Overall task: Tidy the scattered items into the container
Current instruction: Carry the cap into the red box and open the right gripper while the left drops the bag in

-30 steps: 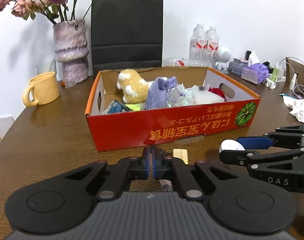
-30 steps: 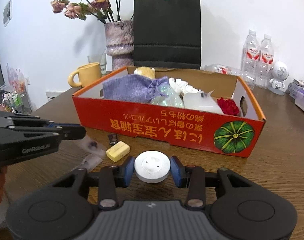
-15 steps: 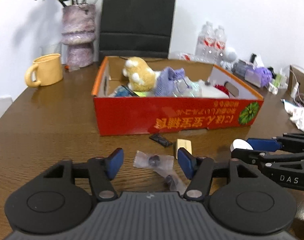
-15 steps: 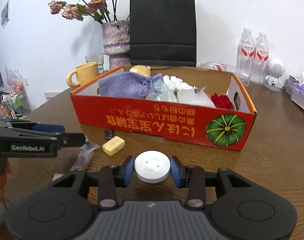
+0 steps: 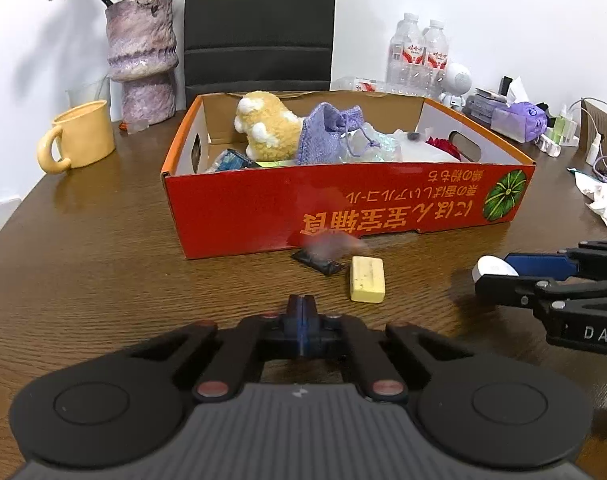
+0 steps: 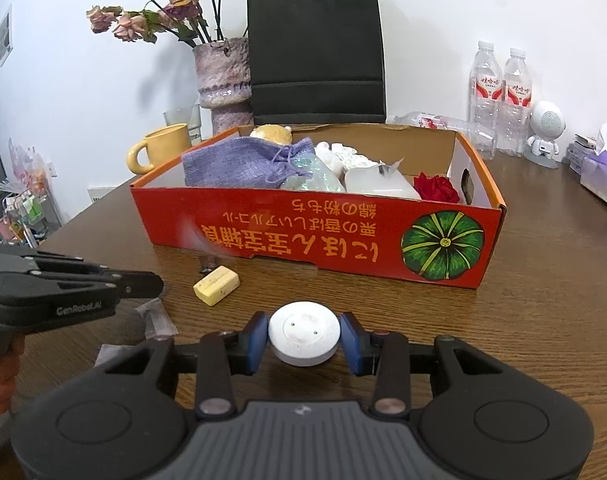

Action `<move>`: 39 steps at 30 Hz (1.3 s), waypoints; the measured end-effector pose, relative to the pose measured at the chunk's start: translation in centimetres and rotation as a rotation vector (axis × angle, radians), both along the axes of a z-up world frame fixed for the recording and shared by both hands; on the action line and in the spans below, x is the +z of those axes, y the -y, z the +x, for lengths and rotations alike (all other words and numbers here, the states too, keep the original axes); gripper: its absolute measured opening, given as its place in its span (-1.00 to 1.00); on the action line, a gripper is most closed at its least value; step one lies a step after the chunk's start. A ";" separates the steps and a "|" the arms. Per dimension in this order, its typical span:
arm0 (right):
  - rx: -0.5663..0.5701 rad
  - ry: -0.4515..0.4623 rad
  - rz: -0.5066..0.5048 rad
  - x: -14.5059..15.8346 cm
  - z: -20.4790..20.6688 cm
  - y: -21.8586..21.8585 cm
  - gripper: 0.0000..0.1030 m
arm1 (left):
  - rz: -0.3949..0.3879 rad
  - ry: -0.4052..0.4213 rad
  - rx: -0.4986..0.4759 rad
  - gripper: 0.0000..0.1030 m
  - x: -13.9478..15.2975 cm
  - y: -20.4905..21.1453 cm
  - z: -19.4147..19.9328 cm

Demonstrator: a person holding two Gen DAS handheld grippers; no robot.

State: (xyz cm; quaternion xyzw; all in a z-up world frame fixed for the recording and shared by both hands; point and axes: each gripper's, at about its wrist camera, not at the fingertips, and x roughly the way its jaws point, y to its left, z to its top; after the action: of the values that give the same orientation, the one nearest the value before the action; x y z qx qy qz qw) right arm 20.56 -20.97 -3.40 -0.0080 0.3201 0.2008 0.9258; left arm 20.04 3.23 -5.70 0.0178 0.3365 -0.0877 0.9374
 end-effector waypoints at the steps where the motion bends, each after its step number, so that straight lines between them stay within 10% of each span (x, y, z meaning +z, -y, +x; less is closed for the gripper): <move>1: 0.001 0.001 0.001 0.0 -0.1 0.0 -0.26 | -0.004 0.000 -0.001 -0.97 0.0 0.0 -0.1; 7: -0.006 0.010 -0.001 0.3 -0.6 0.6 -0.26 | -0.069 0.030 0.001 -0.66 1.0 -0.2 -0.2; 9: -0.014 0.014 -0.005 0.4 -0.7 0.9 -0.26 | -0.066 0.043 0.005 0.01 1.4 0.2 0.3; 18: -0.041 0.005 -0.009 0.1 0.5 2.2 -0.26 | -0.018 0.014 -0.038 0.32 0.9 4.6 4.2; 22: -0.044 -0.002 -0.020 -0.1 1.6 2.9 -0.26 | 0.046 -0.020 -0.024 0.26 -0.2 6.3 5.6; 27: -0.044 -0.032 -0.003 -0.5 2.7 3.8 -0.26 | 0.049 -0.032 -0.009 -0.46 -0.6 6.2 6.0; 39: -0.037 -0.014 0.020 0.1 1.3 4.2 -0.26 | 0.026 0.025 -0.038 -0.79 0.7 5.7 3.3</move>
State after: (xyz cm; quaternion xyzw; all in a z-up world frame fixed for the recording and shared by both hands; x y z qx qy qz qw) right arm 21.82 -25.17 -3.35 0.0085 0.3247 0.1868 0.9272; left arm 23.30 -2.47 -5.02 0.0374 0.3253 -0.1007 0.9395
